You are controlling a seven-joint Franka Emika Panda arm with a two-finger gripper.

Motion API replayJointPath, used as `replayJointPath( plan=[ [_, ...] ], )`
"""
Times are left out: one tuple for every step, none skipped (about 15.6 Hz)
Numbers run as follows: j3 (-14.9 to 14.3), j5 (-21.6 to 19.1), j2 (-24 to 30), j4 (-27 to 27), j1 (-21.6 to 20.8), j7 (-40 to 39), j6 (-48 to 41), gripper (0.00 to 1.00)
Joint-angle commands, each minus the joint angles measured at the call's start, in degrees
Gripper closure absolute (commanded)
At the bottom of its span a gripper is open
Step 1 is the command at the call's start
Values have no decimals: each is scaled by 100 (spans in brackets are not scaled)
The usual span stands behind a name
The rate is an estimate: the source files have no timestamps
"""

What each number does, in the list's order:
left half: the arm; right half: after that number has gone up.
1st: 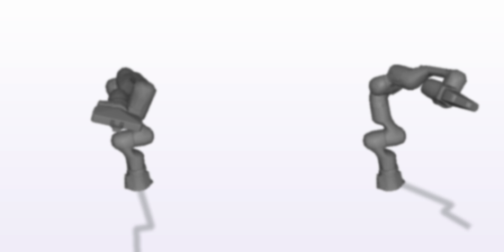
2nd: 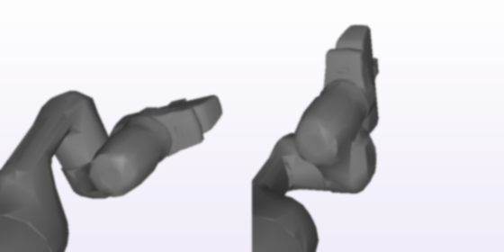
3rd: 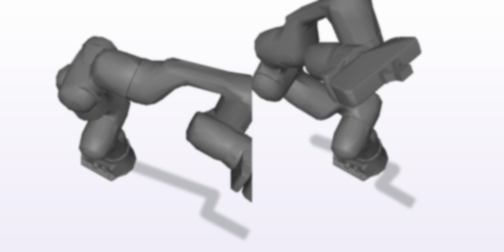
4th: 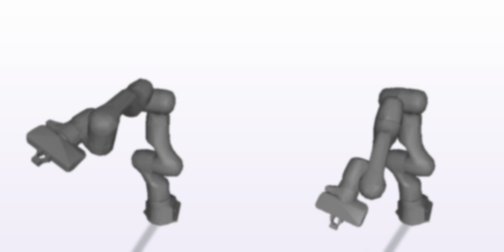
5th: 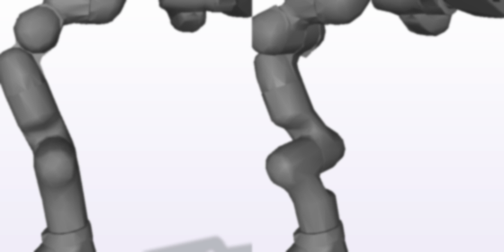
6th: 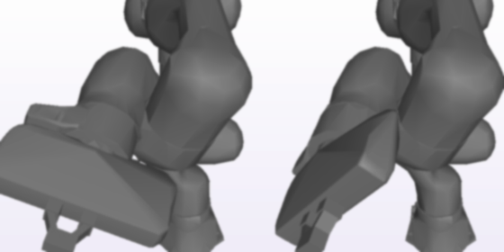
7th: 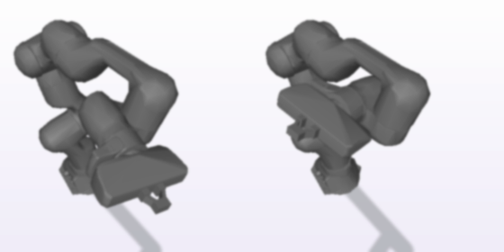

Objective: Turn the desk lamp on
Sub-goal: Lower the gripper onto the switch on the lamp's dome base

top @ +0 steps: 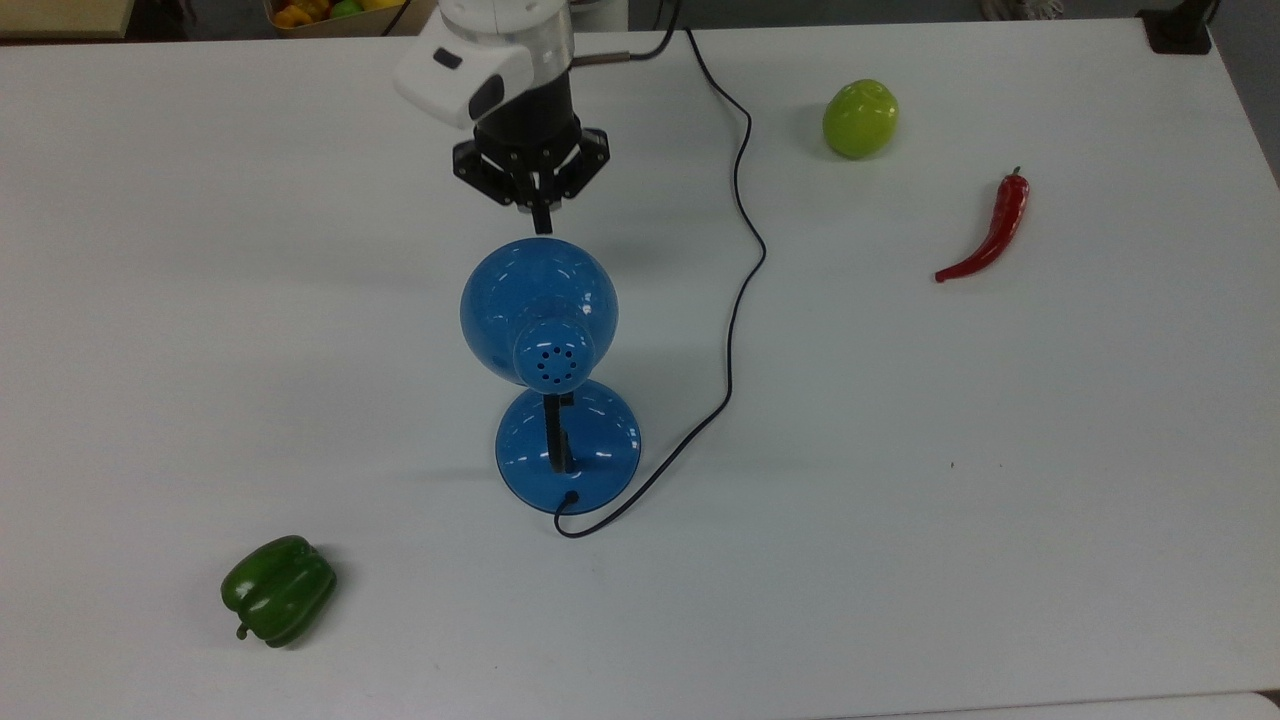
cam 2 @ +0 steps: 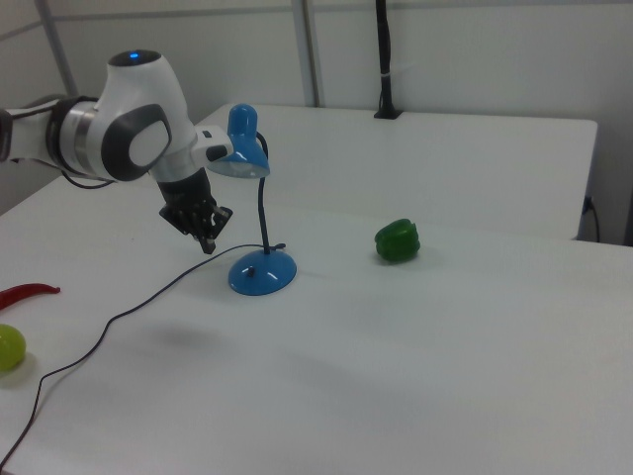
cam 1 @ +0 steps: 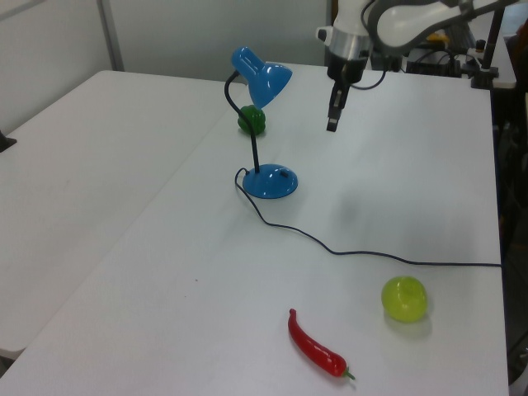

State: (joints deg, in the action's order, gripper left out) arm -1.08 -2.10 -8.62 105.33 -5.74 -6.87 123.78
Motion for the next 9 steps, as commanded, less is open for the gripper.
replayJointPath(
  plan=[
    [-86, -80, -314, 40, -138, 168, 663, 100],
    [-86, -80, -385, 49, -138, 168, 873, 100],
    [-86, -80, -473, 40, -138, 177, 1084, 100],
    [-86, -80, -560, 40, -138, 186, 1278, 100],
    [-77, -80, -657, 40, -138, 186, 1489, 100],
    [-77, -80, -745, 40, -138, 195, 1700, 100],
    [-77, -89, -816, 49, -138, 195, 1876, 100],
    [-77, -89, -903, 40, -138, 195, 2025, 100],
    [-68, -89, -991, 40, -138, 195, 2157, 100]
  ],
)
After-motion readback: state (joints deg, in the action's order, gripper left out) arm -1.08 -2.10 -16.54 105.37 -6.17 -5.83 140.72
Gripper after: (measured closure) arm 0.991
